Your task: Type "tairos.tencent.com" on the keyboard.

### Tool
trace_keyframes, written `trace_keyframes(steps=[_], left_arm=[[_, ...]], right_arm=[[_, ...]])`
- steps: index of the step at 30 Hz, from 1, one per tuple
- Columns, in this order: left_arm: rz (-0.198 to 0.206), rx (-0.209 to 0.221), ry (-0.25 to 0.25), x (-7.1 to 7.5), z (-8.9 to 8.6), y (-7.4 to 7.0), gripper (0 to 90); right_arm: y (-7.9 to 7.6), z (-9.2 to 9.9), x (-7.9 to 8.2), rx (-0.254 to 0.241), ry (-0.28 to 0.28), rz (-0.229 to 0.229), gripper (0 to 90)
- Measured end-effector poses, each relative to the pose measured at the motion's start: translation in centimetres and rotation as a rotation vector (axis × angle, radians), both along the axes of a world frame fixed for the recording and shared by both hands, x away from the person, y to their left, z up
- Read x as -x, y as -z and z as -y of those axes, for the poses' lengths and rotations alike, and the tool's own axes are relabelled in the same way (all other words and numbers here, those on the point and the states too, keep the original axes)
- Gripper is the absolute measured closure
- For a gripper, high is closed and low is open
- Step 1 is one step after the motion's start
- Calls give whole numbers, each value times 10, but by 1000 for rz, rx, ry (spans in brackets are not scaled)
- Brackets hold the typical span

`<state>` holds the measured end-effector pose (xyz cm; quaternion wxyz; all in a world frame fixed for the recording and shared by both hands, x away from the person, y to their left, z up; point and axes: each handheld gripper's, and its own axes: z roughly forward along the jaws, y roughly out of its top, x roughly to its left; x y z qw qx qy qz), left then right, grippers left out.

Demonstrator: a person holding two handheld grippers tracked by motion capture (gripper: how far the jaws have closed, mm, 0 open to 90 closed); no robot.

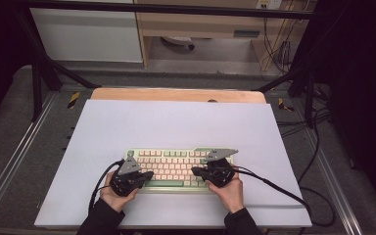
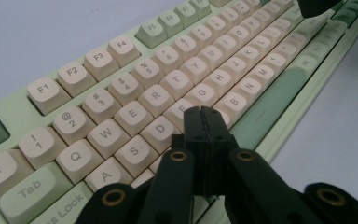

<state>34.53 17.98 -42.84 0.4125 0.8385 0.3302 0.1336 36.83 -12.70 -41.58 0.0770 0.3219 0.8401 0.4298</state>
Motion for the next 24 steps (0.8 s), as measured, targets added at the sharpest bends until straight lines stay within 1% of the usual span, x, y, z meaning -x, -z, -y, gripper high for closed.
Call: trace_keyframes(steps=[17,19,24], left_arm=[[6,17,-26,2,-19,-5,900],[6,20,-28,3,-21,-5,900],[7,26,-36,3,-26,-6,900]], right_arm=[[-4,1,0,-18,6,4,900],[-4,0,0,-22,9,0,900],[-5,-5,-2,-24,6,6,900]])
